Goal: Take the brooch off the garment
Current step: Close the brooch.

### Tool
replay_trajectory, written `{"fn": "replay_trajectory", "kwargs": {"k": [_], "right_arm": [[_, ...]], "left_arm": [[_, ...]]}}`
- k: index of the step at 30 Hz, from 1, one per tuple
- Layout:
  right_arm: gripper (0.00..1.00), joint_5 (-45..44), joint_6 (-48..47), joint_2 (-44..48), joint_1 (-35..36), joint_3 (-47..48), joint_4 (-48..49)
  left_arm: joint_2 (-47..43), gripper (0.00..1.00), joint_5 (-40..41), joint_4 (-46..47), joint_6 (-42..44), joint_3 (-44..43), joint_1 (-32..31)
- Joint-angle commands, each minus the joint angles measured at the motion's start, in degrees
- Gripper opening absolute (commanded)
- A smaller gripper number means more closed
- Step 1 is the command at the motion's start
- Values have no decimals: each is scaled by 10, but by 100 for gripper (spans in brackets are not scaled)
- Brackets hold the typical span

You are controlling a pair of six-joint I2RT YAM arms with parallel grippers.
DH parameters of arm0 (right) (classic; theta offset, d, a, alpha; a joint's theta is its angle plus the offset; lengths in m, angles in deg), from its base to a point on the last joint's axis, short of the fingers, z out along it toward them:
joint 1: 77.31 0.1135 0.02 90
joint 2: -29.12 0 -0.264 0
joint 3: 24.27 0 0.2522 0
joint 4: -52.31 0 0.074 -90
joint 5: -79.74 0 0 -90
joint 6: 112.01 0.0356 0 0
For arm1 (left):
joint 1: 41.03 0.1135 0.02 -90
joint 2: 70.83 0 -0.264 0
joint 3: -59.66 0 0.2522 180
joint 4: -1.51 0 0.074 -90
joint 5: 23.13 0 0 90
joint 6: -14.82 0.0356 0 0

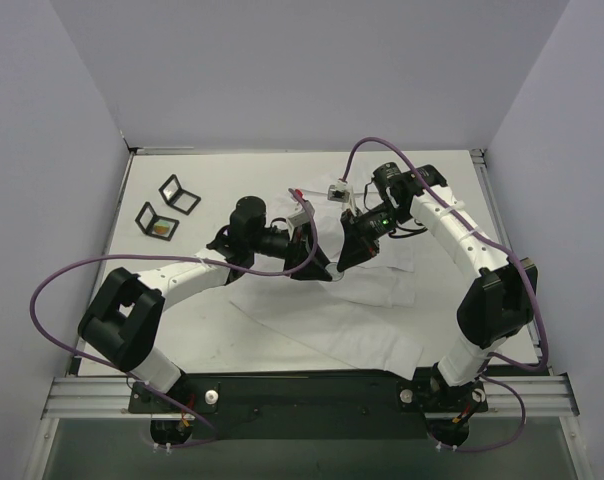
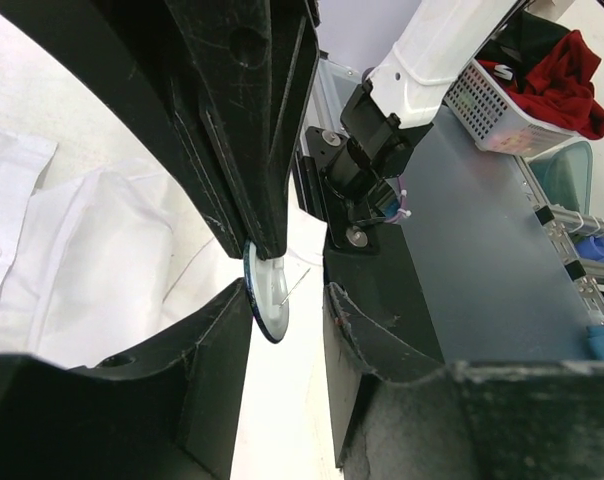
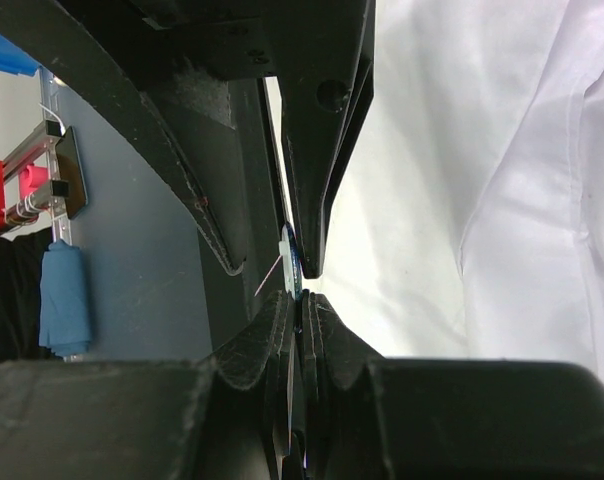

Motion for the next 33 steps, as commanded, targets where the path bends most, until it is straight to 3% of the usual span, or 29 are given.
{"fn": "replay_trajectory", "kwargs": {"k": [1,33], "right_arm": [[0,5,-18,5,3,14,-14],[0,-14,-18,4,9,14,-9]], "left_arm": [[6,43,8,15,-1,-26,-1],[13,36,68,-90,72,-52,-12]]}}
